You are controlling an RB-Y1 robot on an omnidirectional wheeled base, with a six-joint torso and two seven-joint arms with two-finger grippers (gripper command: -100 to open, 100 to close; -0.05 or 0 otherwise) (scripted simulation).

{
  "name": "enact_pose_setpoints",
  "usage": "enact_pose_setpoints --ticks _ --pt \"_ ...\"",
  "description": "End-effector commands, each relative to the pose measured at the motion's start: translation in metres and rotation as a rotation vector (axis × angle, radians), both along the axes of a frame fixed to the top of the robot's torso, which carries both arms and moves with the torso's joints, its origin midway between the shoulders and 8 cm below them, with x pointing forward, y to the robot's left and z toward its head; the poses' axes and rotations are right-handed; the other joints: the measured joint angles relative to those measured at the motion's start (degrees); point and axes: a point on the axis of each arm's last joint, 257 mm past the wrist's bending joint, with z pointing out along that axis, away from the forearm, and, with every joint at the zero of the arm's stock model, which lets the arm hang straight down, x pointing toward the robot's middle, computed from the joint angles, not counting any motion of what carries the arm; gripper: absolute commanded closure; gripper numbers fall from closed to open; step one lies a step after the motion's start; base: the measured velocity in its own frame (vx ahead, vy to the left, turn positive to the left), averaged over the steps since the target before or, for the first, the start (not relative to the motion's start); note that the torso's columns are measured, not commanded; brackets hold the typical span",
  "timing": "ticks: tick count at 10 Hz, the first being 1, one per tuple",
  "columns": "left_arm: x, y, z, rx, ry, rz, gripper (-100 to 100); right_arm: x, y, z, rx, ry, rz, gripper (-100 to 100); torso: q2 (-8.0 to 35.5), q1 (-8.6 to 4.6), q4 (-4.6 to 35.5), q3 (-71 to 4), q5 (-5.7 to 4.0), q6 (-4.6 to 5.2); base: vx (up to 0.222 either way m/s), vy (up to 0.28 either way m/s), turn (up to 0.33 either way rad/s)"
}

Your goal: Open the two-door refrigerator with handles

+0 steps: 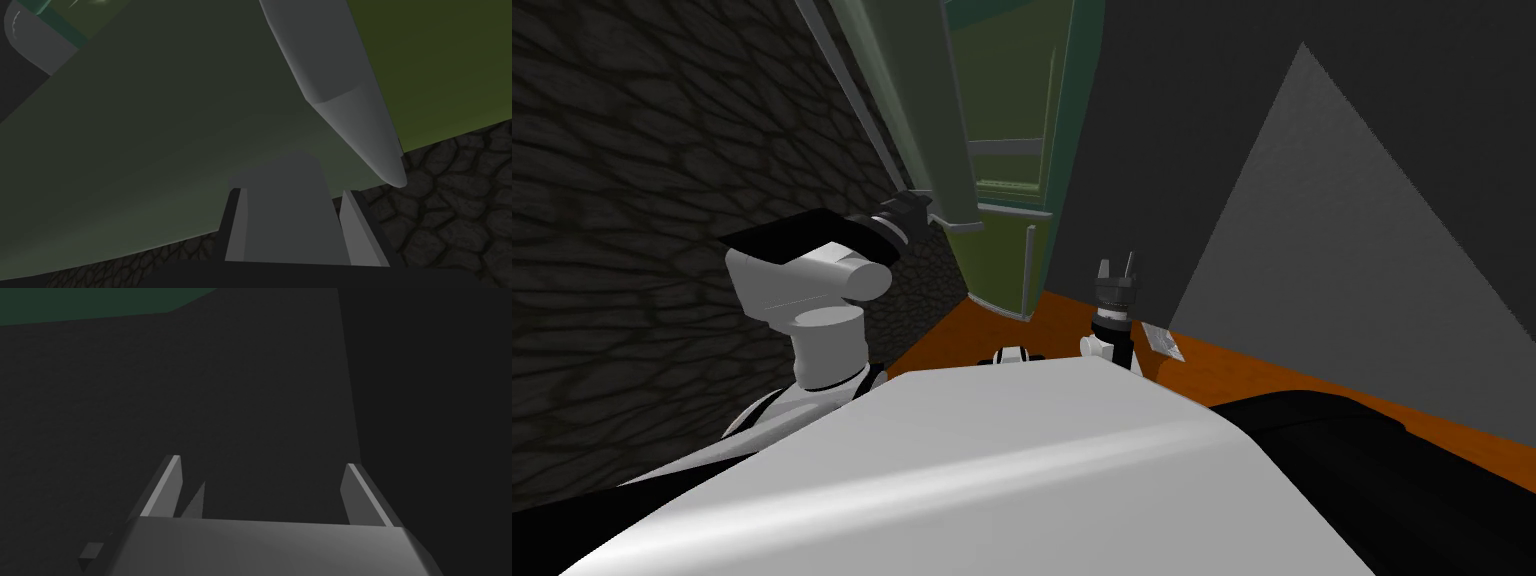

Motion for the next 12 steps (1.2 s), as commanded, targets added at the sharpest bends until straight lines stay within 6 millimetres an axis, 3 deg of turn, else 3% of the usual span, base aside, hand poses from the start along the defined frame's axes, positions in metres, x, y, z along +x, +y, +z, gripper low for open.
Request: enact_pose_setpoints --ticks 1,2,3,6,7,9,10,12 --pt "0.011 0.020 -0.015 0.000 0.034 0.020 100 0.000 0.000 0.000 0.000 0.000 0.000 0 -0.03 0.00 -0.02 0.03 0.05 -0.10 -0.065 0.079 0.004" --pt "0.011 0.020 -0.015 0.000 0.034 0.020 100 0.000 0.000 0.000 0.000 0.000 0.000 0 -0.13 -0.28 -0.11 0.01 0.01 -0.15 -0.017 0.010 0.041" --pt "0.012 0.038 -0.007 -0.002 0.010 0.023 100 0.000 0.000 0.000 0.000 0.000 0.000 0 -0.21 -0.51 -0.19 -0.04 -0.05 -0.06 -0.105 0.081 -0.275" --pt "0.020 0.046 -0.016 -0.006 0.037 0.031 100 0.000 0.000 0.000 0.000 0.000 0.000 0 -0.06 -0.11 -0.08 0.05 0.06 -0.12 -0.078 0.080 -0.063" --pt "0.020 0.065 -0.004 -0.014 0.005 0.034 100 0.000 0.000 0.000 0.000 0.000 0.000 0 -0.21 -0.34 -0.14 -0.05 -0.01 -0.06 -0.123 0.088 -0.279" --pt "0.026 0.074 -0.013 -0.017 0.033 0.045 100 0.000 0.000 0.000 0.000 0.000 0.000 0 -0.01 0.06 0.11 -0.01 0.01 -0.04 -0.107 0.094 -0.111" --pt "0.024 0.093 -0.001 -0.023 0.006 0.054 100 0.000 0.000 0.000 0.000 0.001 0.000 0 -0.12 -0.16 0.01 -0.01 0.00 -0.11 -0.118 0.104 -0.246" --pt "0.030 0.104 -0.007 -0.033 0.023 0.063 100 0.000 0.000 0.000 0.000 0.000 0.000 0 -0.02 0.02 0.19 -0.05 -0.05 -0.03 -0.124 0.099 -0.099"
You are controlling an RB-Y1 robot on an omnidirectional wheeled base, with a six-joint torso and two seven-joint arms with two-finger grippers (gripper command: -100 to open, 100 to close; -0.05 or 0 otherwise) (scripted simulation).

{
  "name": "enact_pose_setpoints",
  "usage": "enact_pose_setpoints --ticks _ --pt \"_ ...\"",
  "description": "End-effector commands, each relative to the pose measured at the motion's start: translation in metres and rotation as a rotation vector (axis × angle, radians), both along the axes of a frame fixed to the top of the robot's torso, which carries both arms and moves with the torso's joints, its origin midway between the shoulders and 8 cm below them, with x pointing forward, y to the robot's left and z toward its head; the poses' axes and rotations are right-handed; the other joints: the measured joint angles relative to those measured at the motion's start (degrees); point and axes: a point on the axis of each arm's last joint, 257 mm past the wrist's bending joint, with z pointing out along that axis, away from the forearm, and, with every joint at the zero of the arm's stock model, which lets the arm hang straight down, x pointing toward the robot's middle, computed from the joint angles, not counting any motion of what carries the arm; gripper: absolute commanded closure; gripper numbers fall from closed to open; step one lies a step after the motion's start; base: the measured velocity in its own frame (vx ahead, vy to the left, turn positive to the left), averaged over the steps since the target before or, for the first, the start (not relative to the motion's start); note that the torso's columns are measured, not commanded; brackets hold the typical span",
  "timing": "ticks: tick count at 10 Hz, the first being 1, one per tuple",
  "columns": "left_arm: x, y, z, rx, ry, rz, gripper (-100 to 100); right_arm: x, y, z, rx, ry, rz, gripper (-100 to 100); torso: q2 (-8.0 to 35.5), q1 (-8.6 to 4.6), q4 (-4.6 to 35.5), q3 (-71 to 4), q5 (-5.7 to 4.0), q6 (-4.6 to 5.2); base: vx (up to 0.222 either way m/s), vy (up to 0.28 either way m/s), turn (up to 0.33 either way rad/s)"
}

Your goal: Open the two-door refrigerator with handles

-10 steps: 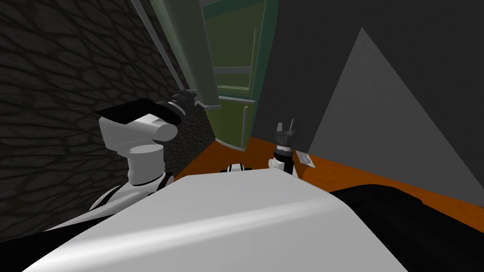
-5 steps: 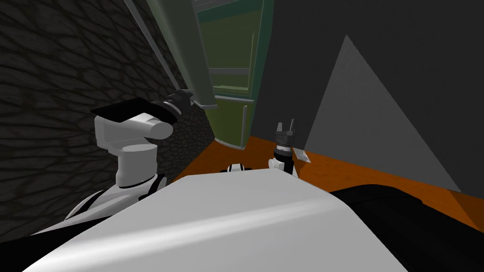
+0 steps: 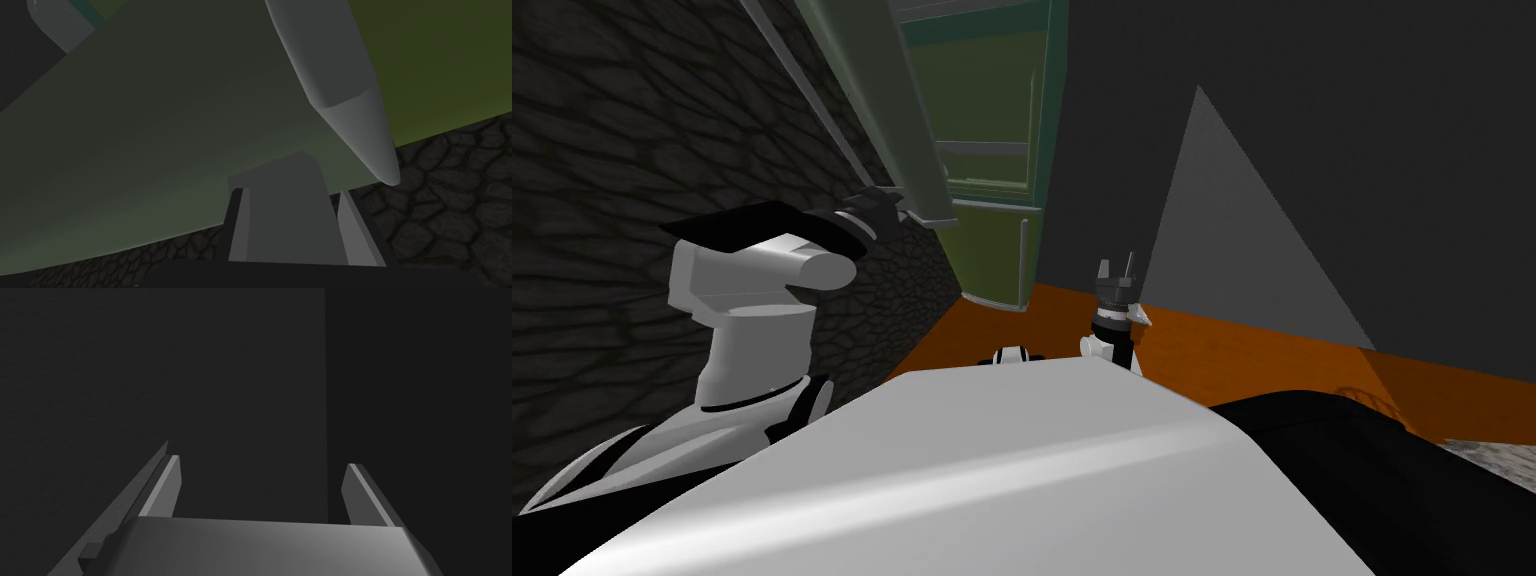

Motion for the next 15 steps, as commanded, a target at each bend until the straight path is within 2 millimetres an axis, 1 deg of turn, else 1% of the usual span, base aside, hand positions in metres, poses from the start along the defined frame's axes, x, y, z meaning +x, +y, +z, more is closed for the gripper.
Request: enact_pose_setpoints --ticks 1,2,3,4,5,6,7,8,9,10,11,12,13,14,15 --pt "0.003 0.035 0.010 -0.025 -0.018 0.032 100 0.000 0.000 0.000 0.000 0.000 0.000 0 -0.10 -0.22 -0.06 -0.01 -0.04 -0.01 -0.144 0.104 -0.269" --pt "0.007 0.044 0.007 -0.028 -0.007 0.041 100 0.000 0.000 0.000 0.000 0.000 0.000 0 -0.05 -0.14 0.08 -0.10 -0.14 0.21 -0.175 0.113 -0.202" --pt "0.008 0.046 0.005 -0.030 -0.003 0.045 100 0.000 0.000 0.000 0.000 0.000 0.000 0 0.03 -0.20 0.17 -0.02 -0.18 0.10 -0.075 0.069 0.008" --pt "0.005 0.069 0.018 -0.046 -0.029 0.063 100 0.000 0.000 0.000 0.000 0.000 0.000 0 -0.04 -0.40 0.12 0.00 -0.20 0.02 -0.127 0.098 -0.287" --pt "0.007 0.076 0.019 -0.052 -0.027 0.067 100 0.000 0.000 0.000 0.000 0.000 0.000 0 -0.03 -0.27 0.25 -0.14 -0.32 0.34 -0.173 0.105 -0.179" --pt "0.007 0.078 0.020 -0.051 -0.029 0.069 100 0.000 0.000 0.000 0.000 0.000 0.000 0 -0.01 -0.26 0.35 -0.13 -0.37 0.21 -0.090 0.050 0.017" --pt "0.011 0.070 0.009 -0.051 -0.003 0.058 100 0.000 0.000 0.000 0.000 0.000 0.000 0 0.00 -0.55 0.38 -0.05 -0.45 0.13 -0.039 0.012 0.026" --pt "0.008 0.056 0.012 -0.051 -0.010 0.025 100 0.000 0.000 0.000 0.000 0.000 0.000 0 0.15 -0.79 0.22 0.12 -0.39 0.16 -0.052 0.174 -0.011" --pt "0.008 0.056 0.012 -0.051 -0.010 0.025 100 0.000 0.000 0.000 0.000 0.000 0.000 0 0.42 -0.29 0.27 0.29 -0.29 0.20 -0.030 0.214 -0.048" --pt "0.005 0.043 0.013 -0.052 -0.012 -0.005 100 0.000 0.000 0.000 0.000 0.000 0.000 0 0.33 -0.16 0.29 0.22 -0.20 0.19 -0.038 0.269 -0.045" --pt "0.005 0.043 0.013 -0.052 -0.012 -0.005 100 0.000 0.000 0.000 0.000 0.000 0.000 0 0.28 -0.06 0.31 0.18 -0.21 0.20 -0.021 0.254 -0.023" --pt "0.001 0.030 0.014 -0.054 -0.013 -0.035 100 0.000 0.000 0.000 0.000 0.000 0.000 0 0.06 -0.26 0.26 0.01 -0.26 0.23 -0.044 0.287 -0.035" --pt "0.001 0.030 0.014 -0.054 -0.013 -0.035 100 0.000 0.000 0.000 0.000 0.000 0.000 0 0.05 -0.31 0.24 -0.01 -0.31 0.27 -0.045 0.258 -0.018" --pt "-0.003 0.017 0.015 -0.055 -0.014 -0.066 100 0.000 0.000 0.000 0.000 0.000 0.000 0 -0.06 -0.53 0.23 -0.09 -0.37 0.31 -0.014 0.222 -0.050" --pt "-0.003 0.017 0.015 -0.055 -0.014 -0.066 100 0.000 0.000 0.000 0.000 0.000 0.000 0 -0.17 -0.72 0.19 -0.16 -0.45 0.38 0.010 0.252 -0.019"
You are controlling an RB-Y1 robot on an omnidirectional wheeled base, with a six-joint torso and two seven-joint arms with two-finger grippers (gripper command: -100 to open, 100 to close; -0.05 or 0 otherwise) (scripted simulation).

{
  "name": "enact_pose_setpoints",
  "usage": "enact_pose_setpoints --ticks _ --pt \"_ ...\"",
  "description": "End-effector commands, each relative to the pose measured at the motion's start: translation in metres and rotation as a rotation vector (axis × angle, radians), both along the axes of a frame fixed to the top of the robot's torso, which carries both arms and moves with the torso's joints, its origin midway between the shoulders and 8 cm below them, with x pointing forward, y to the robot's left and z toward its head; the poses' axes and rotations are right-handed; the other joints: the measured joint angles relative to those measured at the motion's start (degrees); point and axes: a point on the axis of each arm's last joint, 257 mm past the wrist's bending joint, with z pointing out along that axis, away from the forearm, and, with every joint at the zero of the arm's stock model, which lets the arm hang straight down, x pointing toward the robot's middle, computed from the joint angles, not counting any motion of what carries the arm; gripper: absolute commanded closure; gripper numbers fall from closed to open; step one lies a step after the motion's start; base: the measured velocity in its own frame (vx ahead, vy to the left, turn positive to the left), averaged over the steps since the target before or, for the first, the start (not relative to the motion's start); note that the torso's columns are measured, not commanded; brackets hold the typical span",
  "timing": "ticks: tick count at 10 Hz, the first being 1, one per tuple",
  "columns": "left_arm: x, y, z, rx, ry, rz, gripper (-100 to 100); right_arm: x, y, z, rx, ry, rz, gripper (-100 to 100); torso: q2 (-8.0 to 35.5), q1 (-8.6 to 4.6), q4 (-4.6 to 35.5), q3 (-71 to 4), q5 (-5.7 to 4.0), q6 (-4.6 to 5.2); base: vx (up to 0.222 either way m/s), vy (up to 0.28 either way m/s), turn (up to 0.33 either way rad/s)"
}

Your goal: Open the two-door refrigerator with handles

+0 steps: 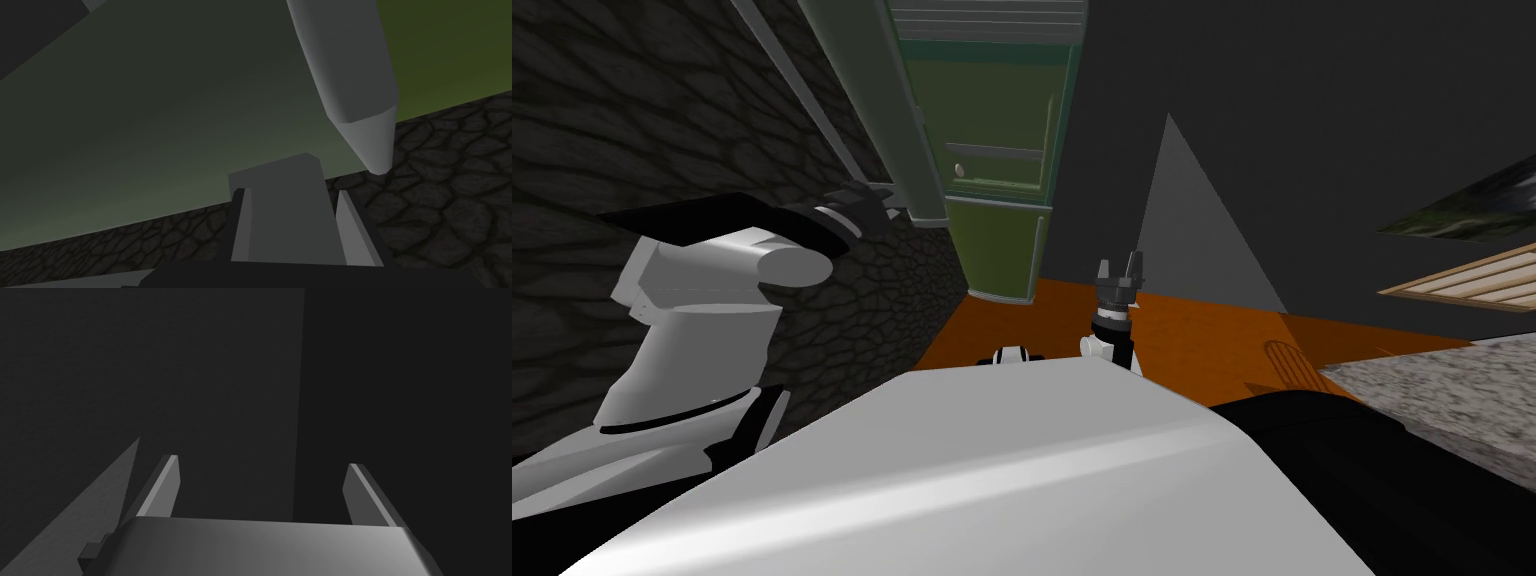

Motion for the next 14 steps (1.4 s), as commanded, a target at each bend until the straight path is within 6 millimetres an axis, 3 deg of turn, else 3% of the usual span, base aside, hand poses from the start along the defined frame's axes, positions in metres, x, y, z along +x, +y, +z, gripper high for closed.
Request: enact_pose_setpoints --ticks 1,2,7,8,10,13,14 --pt "-0.007 -0.015 0.009 -0.002 -0.019 -0.037 100 0.000 0.000 0.000 0.000 0.000 0.000 0 -0.15 0.11 0.01 -0.14 -0.04 0.02 -0.002 0.296 -0.036" --pt "-0.007 -0.015 0.009 -0.002 -0.019 -0.037 100 0.000 0.000 0.000 0.000 0.000 0.000 0 -0.18 0.22 0.06 -0.21 -0.06 0.09 -0.015 0.252 -0.025" --pt "-0.021 -0.053 0.010 -0.007 -0.020 -0.129 100 0.000 0.000 0.000 0.000 0.000 0.000 0 -0.11 0.12 0.05 -0.13 -0.06 0.03 -0.036 0.278 -0.040" --pt "-0.023 -0.047 0.016 -0.008 0.002 -0.124 -100 0.000 0.000 0.000 0.000 0.000 0.000 0 -0.09 0.02 0.00 -0.14 -0.05 0.06 -0.035 0.123 0.031" --pt "-0.026 -0.044 0.033 -0.008 0.003 -0.125 -100 0.000 0.000 0.000 0.001 0.000 0.000 0 0.32 -1.20 0.19 0.18 -0.45 0.03 0.011 -0.064 0.025" --pt "-0.033 -0.040 0.056 -0.008 0.002 -0.126 -100 0.000 0.000 0.000 0.001 0.000 0.000 0 1.08 -0.27 0.39 0.69 -0.17 0.00 0.041 -0.053 0.024" --pt "-0.030 -0.043 0.041 -0.007 0.029 -0.128 -100 0.000 0.000 0.000 0.001 0.000 0.000 0 1.07 -0.28 0.53 0.61 -0.27 0.01 -0.013 -0.007 0.022"
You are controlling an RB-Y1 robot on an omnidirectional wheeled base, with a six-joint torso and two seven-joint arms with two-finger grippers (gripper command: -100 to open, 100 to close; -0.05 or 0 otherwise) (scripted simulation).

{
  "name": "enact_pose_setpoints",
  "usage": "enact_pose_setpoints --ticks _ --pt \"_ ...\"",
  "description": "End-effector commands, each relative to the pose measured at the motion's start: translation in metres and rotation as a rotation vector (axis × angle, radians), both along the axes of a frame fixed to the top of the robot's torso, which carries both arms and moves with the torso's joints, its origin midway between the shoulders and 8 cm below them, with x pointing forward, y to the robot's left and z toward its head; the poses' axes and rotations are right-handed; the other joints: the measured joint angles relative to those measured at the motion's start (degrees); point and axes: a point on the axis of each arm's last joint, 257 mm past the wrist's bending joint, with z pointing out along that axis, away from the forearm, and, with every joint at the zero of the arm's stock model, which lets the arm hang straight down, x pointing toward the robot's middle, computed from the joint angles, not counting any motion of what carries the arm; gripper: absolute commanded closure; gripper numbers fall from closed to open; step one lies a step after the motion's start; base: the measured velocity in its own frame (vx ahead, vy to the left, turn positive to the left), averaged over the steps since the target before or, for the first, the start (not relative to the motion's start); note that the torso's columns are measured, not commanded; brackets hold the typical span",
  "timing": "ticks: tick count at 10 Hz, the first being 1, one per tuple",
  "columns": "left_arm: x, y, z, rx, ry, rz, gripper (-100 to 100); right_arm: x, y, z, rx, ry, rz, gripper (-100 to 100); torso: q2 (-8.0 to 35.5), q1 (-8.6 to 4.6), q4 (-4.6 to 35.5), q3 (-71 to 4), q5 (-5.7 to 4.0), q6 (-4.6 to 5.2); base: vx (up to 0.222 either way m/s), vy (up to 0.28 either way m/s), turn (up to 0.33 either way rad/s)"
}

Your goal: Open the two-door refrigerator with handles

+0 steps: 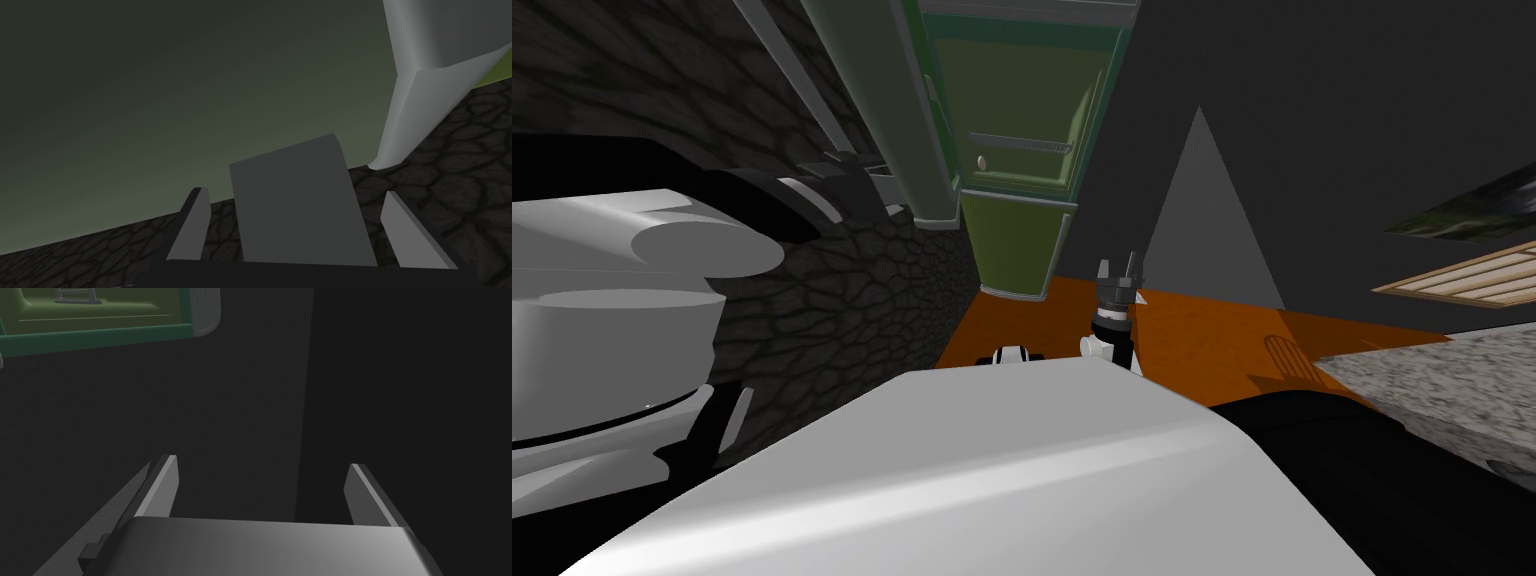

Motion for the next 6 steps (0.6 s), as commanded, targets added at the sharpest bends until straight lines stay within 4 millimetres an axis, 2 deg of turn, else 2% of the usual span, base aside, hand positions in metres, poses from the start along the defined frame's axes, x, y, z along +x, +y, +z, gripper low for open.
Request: enact_pose_setpoints --ticks 1,6 --pt "0.0002 0.0005 -0.0023 -0.001 0.008 0.001 0 0.0000 0.0000 0.0000 0.000 0.000 0.000 0 0.04 -0.08 -0.11 0.12 0.07 -0.09 -0.011 0.003 0.021" --pt "-0.0002 0.0014 -0.0007 -0.002 0.004 0.003 0 0.0000 0.0000 0.0000 0.000 0.000 0.000 0 0.20 0.07 -0.30 0.38 0.36 -0.29 -0.005 0.002 0.010"
